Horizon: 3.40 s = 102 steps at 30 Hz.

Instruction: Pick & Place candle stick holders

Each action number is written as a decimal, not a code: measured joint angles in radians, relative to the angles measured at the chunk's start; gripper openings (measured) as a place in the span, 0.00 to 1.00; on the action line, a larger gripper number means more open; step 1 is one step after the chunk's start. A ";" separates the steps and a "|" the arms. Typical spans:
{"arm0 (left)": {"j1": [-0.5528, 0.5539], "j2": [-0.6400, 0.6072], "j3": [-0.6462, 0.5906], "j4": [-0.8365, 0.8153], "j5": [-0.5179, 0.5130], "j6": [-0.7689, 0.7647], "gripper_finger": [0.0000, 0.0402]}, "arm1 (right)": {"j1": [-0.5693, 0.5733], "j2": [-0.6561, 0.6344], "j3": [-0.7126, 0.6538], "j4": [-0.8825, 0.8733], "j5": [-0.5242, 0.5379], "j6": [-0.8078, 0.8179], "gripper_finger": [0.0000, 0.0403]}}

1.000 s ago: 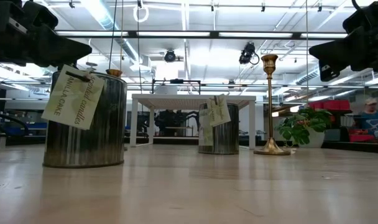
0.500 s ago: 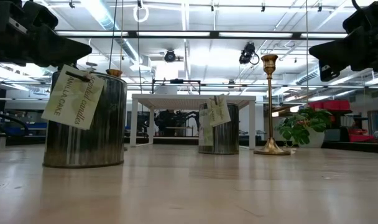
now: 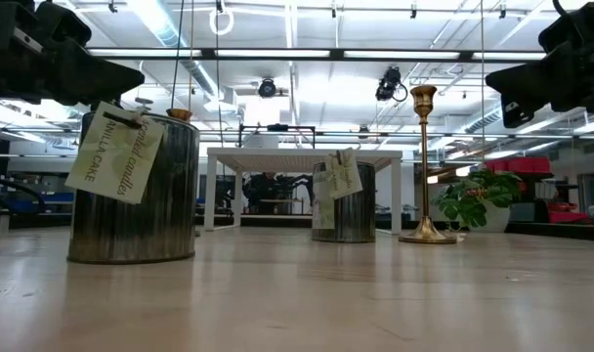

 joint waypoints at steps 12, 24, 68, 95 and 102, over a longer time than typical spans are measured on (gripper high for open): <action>0.000 0.000 0.000 0.000 0.000 0.000 0.08 | 0.000 0.000 0.000 0.000 0.000 0.000 0.05; 0.000 0.000 0.000 0.000 0.000 0.000 0.08 | 0.000 0.000 0.000 0.000 0.000 0.000 0.05; 0.000 0.000 0.000 0.000 0.000 0.000 0.08 | 0.000 0.000 0.000 0.008 0.027 -0.137 0.05; 0.000 0.000 0.000 0.000 0.000 0.000 0.08 | 0.000 0.000 0.001 0.118 0.063 -0.103 0.05; 0.000 0.000 0.000 0.000 0.000 0.000 0.08 | 0.000 0.000 0.034 0.118 0.061 -0.103 0.05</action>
